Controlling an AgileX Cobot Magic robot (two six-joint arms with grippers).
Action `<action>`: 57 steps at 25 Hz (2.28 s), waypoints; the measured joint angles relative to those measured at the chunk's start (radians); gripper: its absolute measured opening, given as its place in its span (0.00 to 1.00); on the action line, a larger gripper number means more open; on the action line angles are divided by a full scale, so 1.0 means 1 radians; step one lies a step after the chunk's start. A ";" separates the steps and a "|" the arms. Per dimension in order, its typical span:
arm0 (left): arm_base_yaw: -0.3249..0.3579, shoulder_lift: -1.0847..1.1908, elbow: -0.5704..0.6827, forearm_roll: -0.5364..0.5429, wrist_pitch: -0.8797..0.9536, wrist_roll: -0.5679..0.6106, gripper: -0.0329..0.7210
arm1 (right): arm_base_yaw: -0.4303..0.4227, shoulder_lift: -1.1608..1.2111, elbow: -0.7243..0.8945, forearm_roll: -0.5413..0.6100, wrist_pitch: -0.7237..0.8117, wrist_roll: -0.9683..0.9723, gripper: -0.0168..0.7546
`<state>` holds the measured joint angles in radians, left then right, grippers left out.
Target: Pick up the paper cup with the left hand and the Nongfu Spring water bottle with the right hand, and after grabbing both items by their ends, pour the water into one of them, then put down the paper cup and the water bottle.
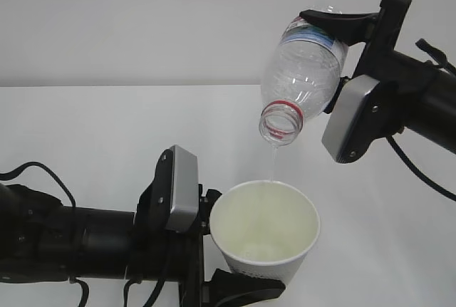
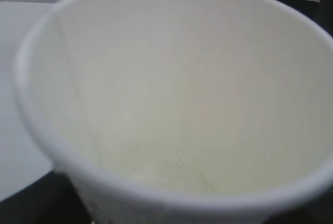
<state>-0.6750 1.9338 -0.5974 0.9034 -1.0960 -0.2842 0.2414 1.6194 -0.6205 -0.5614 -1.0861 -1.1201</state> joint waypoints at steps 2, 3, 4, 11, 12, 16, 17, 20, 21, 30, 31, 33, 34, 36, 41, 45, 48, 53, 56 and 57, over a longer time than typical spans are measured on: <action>0.000 0.000 0.000 0.000 0.000 0.000 0.81 | 0.000 0.000 0.000 0.000 0.000 0.000 0.65; 0.000 0.000 0.000 0.000 0.000 0.000 0.81 | 0.000 0.000 0.000 0.000 0.000 0.000 0.65; 0.000 0.000 0.000 0.000 0.000 0.000 0.81 | 0.000 0.000 0.000 0.000 0.000 0.000 0.65; 0.000 0.000 0.000 0.000 0.002 0.000 0.81 | 0.000 0.000 0.000 0.000 0.000 0.000 0.65; 0.000 0.000 0.000 0.000 0.002 0.000 0.81 | 0.000 0.000 0.000 0.000 0.000 0.000 0.65; 0.000 0.000 0.000 0.000 0.004 0.000 0.81 | 0.000 0.000 0.000 0.000 0.000 0.000 0.65; 0.000 0.000 0.000 0.000 0.004 0.000 0.81 | 0.000 0.000 0.000 0.000 0.000 -0.001 0.65; 0.000 0.000 0.000 0.000 0.006 0.000 0.81 | 0.000 0.000 0.000 0.000 0.000 -0.002 0.65; 0.000 0.000 0.000 0.000 0.006 0.000 0.81 | 0.000 0.000 0.000 0.000 0.000 -0.002 0.65; 0.000 0.000 0.000 0.000 0.007 0.000 0.81 | 0.000 0.000 0.000 0.000 0.000 -0.006 0.65; 0.000 0.000 0.000 0.000 0.007 0.000 0.81 | 0.000 0.000 0.000 0.000 0.000 -0.006 0.65; 0.000 0.000 0.000 0.000 0.007 0.000 0.81 | 0.000 0.000 0.000 0.000 0.000 -0.006 0.65; 0.000 0.000 0.000 0.000 0.007 0.000 0.81 | 0.000 0.000 0.000 0.000 0.000 -0.008 0.65; 0.000 0.000 0.000 0.000 0.007 0.000 0.81 | 0.000 0.000 0.000 0.000 0.000 -0.011 0.65; 0.000 0.000 0.000 0.000 0.008 0.000 0.81 | 0.000 0.000 0.000 0.000 0.000 -0.021 0.65; 0.000 0.000 0.000 0.000 0.008 0.000 0.81 | 0.000 0.000 0.000 0.000 0.000 -0.023 0.65; 0.000 0.000 0.000 0.000 0.008 0.000 0.81 | 0.000 0.000 0.000 0.000 0.000 -0.024 0.65; 0.000 0.000 0.000 0.000 0.008 0.000 0.81 | 0.000 0.000 0.000 0.000 0.000 -0.024 0.65; 0.000 0.000 0.000 0.000 0.008 0.000 0.81 | 0.000 0.000 0.000 0.000 0.000 -0.024 0.65; 0.000 0.000 0.000 0.000 0.008 0.000 0.81 | 0.000 0.000 0.000 0.000 0.000 -0.024 0.65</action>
<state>-0.6750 1.9338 -0.5974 0.9034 -1.0881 -0.2842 0.2414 1.6194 -0.6205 -0.5614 -1.0861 -1.1442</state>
